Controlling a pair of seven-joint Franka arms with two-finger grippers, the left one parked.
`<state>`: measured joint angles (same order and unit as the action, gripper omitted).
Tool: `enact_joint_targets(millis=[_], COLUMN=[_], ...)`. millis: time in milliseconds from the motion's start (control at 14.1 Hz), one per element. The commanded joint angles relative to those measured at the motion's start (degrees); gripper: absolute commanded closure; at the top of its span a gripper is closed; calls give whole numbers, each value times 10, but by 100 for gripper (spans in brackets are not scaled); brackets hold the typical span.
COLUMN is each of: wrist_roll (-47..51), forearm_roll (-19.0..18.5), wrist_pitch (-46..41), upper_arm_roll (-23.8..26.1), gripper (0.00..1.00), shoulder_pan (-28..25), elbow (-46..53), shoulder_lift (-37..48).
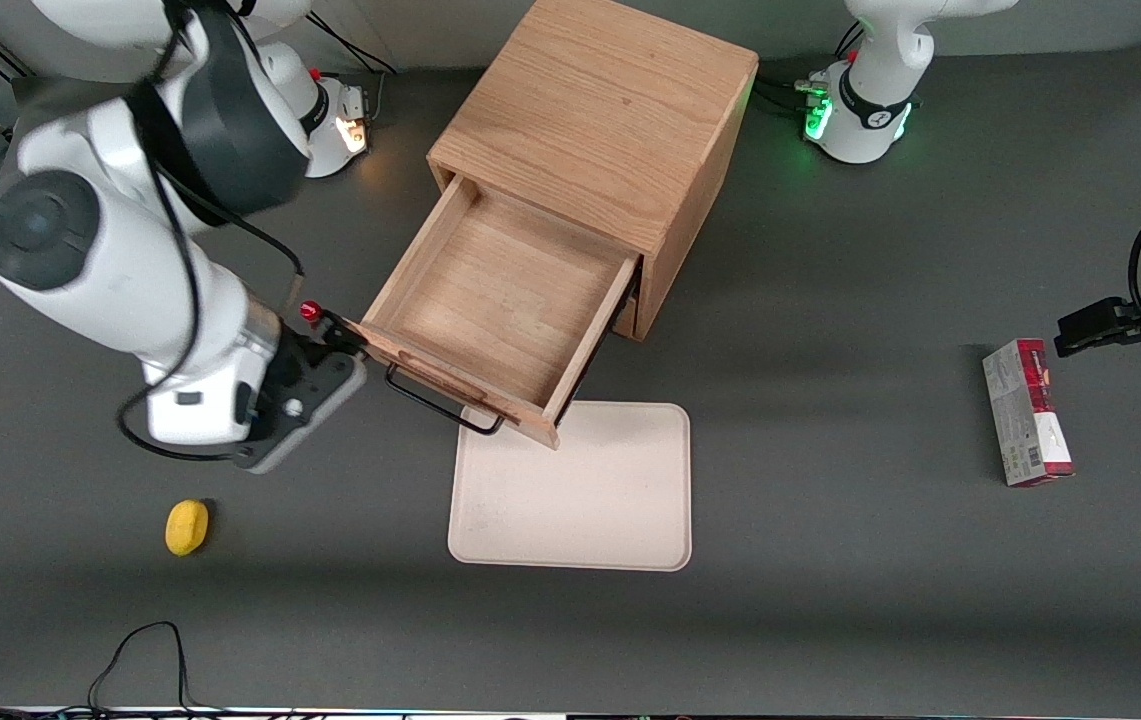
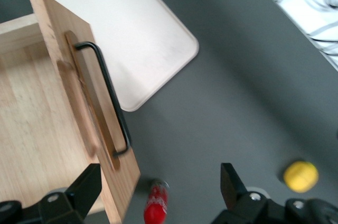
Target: Open upper drawer
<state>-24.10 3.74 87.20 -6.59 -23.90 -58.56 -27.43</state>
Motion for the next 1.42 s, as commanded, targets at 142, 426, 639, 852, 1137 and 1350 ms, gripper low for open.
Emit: enact_joint_targets(millis=[142,426,639,852,1137,1350], wrist_roll=[92,150,150,150,151,171], forearm_roll=[-13,-7,-8,-8,-14,-27], wrist_pitch=[-75,-42,34,42,97,97], upper_arm_roll=[-77,-94,-46,-38,-39,-40], gripper=[0,0,0,0,0,0], shoulder_pan=[-2,42,119,155,165,165], elbow=[-30,-109,-226,-286,-343,-341], shoulder_lift=[60,122,195,235,258,252])
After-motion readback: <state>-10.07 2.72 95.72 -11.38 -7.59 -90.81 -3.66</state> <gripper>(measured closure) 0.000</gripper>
